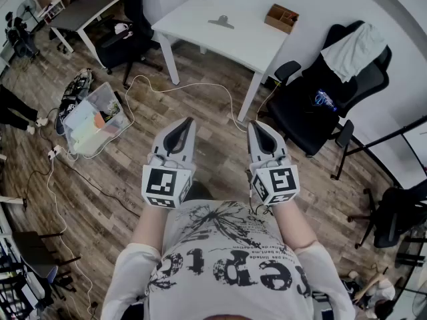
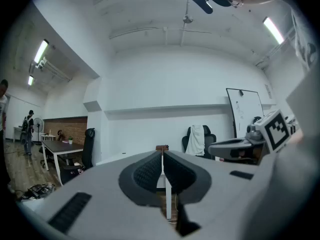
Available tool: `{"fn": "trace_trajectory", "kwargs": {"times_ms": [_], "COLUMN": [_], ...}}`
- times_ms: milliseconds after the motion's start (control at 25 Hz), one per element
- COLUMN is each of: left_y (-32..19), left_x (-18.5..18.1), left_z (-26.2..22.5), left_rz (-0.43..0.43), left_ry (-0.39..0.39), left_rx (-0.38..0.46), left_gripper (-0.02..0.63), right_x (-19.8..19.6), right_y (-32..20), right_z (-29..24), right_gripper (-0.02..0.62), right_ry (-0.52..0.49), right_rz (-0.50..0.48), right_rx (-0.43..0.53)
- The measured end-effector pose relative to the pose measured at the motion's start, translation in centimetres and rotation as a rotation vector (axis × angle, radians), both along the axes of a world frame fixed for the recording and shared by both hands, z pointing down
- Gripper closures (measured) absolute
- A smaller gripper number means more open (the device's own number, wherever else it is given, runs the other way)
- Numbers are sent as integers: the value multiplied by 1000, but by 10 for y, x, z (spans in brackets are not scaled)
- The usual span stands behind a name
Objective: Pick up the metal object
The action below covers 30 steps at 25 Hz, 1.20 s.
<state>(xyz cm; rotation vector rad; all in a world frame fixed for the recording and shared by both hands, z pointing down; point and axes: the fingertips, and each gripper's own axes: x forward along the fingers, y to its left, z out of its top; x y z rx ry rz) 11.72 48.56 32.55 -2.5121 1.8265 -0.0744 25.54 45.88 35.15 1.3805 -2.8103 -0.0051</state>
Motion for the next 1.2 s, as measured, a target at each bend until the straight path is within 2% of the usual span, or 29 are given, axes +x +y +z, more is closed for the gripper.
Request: {"fn": "trace_trajectory", "kwargs": {"times_ms": [480, 800, 1000, 1200], "left_y": [-12, -40, -85, -161], "left_x": [9, -3, -34, -86], "left_z": [10, 26, 39, 39], "left_rz": [23, 24, 30, 40], "left_ry": [-14, -9, -7, 11], "left_rx": [-18, -52, -72, -89], "left_gripper": [595, 595, 595, 595], "right_x": [3, -7, -38, -87], "right_y": [-15, -46, -94, -166], "right_z": [9, 26, 40, 41], "right_gripper": [604, 604, 604, 604], "right_ry": [-25, -16, -8, 1], "right_rz": [12, 24, 36, 59], "right_rx": [-26, -69, -106, -118]}}
